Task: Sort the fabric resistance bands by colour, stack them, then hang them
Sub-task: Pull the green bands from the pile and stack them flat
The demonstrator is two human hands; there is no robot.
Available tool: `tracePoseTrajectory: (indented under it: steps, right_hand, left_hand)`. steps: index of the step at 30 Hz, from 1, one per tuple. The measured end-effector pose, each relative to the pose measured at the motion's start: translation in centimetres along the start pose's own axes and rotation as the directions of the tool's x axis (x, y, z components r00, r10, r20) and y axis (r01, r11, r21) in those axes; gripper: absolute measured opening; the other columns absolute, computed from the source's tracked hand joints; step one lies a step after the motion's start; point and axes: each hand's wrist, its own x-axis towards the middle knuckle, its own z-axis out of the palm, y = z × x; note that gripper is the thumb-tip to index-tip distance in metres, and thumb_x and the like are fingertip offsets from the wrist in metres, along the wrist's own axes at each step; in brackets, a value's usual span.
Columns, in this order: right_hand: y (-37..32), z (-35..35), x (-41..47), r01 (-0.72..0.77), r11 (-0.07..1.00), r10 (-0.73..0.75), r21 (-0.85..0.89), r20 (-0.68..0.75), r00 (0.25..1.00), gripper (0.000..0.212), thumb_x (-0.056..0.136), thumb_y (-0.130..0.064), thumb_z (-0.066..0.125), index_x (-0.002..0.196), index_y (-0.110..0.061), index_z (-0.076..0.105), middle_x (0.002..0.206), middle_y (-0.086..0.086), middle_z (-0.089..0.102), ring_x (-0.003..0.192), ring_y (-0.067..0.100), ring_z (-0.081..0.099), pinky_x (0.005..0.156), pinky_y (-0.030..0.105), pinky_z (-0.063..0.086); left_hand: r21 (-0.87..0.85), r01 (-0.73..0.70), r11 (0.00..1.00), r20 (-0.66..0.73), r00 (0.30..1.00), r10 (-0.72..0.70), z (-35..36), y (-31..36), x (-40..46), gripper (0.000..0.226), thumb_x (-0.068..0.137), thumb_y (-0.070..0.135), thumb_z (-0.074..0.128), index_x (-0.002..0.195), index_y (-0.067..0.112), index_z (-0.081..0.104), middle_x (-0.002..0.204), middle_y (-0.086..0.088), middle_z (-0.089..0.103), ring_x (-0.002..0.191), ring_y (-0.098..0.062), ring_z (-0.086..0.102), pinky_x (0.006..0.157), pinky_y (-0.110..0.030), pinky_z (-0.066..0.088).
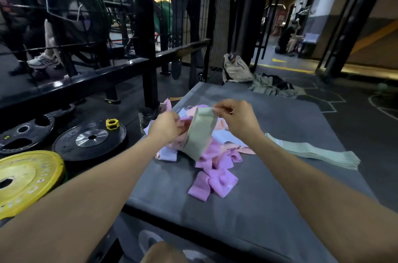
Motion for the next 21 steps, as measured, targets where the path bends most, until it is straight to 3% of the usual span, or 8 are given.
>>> tracePoseTrajectory:
  steps: [2,6,8,12,15,16,19,21]
  right_hand:
    - [0.1,-0.8,0.0,-0.008,1.000,0.007,-0.024,-0.028,1.000,0.012,0.090,-0.011,0.059,0.088,-0.005,0.069,0.072,0.000,0.062,0.072,0.015,0.055,0.071,0.031,0.045]
    - [-0.2,-1.9,0.1,-0.015,1.000,0.015,0.002,-0.093,0.996,0.012,0.093,-0.012,0.054,0.086,-0.008,0.062,0.060,-0.007,0.054,0.057,0.008,0.048,0.060,0.024,0.039]
    - [-0.7,-2.5,0.4,-0.021,0.999,0.025,0.035,-0.114,0.993,0.012,0.094,-0.012,0.052,0.084,-0.012,0.058,0.059,-0.009,0.052,0.054,0.005,0.045,0.057,0.023,0.037]
    - [-1.4,-3.7,1.4,-0.041,0.979,0.069,0.201,-0.135,0.988,0.024,0.094,-0.009,0.050,0.074,-0.020,0.053,0.065,0.002,0.060,0.061,0.018,0.060,0.070,0.037,0.053]
    - [-2.5,-4.6,2.2,-0.055,0.949,0.108,0.310,-0.156,0.982,0.021,0.095,-0.007,0.050,0.075,-0.014,0.054,0.066,0.006,0.061,0.060,0.020,0.063,0.076,0.046,0.057]
    - [-2.8,-4.8,2.5,-0.053,0.942,0.112,0.332,-0.163,0.980,0.020,0.095,-0.007,0.050,0.075,-0.012,0.055,0.065,0.005,0.060,0.059,0.020,0.063,0.076,0.047,0.057]
    - [-3.4,-5.4,2.9,-0.040,0.936,0.112,0.351,-0.186,0.976,0.019,0.093,-0.007,0.052,0.075,-0.010,0.057,0.067,0.005,0.060,0.062,0.022,0.063,0.075,0.047,0.058]
    - [-3.5,-6.0,2.6,-0.035,0.933,0.113,0.358,-0.199,0.973,0.016,0.093,-0.005,0.052,0.077,-0.007,0.057,0.071,0.008,0.062,0.061,0.021,0.063,0.073,0.043,0.058]
  left_hand:
    - [0.102,-0.029,0.994,0.069,0.997,0.022,0.0,0.6,0.1,0.018,0.086,0.029,0.061,0.075,0.017,0.052,0.088,-0.002,0.057,0.082,-0.024,0.053,0.063,-0.019,0.041]
    - [0.235,-0.041,0.971,0.080,0.997,0.023,-0.7,2.1,0.0,0.035,0.085,0.042,0.060,0.113,0.022,0.060,0.135,-0.008,0.041,0.105,-0.032,0.057,0.082,-0.033,0.048]
    - [0.187,-0.078,0.979,0.028,0.997,0.074,-1.0,2.8,-0.1,0.029,0.086,0.032,0.062,0.112,0.019,0.062,0.127,-0.009,0.046,0.099,-0.029,0.059,0.081,-0.036,0.050]
    - [-0.228,-0.211,0.951,-0.188,0.967,0.170,-1.8,5.3,-1.0,0.022,0.093,0.025,0.055,0.095,0.006,0.065,0.088,-0.006,0.060,0.074,-0.015,0.057,0.065,-0.021,0.041]
    - [-0.431,-0.310,0.847,-0.140,0.951,0.277,-2.5,7.9,-2.7,0.013,0.091,0.024,0.058,0.087,0.013,0.060,0.086,-0.007,0.064,0.070,-0.005,0.056,0.067,-0.014,0.043]
    - [-0.450,-0.318,0.835,-0.100,0.946,0.307,-2.6,8.6,-3.2,0.010,0.087,0.022,0.065,0.088,0.017,0.056,0.086,0.000,0.062,0.070,-0.001,0.055,0.063,-0.008,0.042]
    - [-0.421,-0.310,0.853,-0.068,0.948,0.311,-2.0,9.7,-3.5,0.042,0.075,0.021,0.077,0.101,0.019,0.044,0.085,0.016,0.052,0.073,0.005,0.050,0.058,-0.003,0.038]
    - [-0.405,-0.304,0.862,-0.102,0.952,0.288,-1.6,10.4,-3.3,0.048,0.076,0.018,0.076,0.108,0.015,0.041,0.089,0.011,0.052,0.078,-0.002,0.051,0.057,-0.008,0.038]
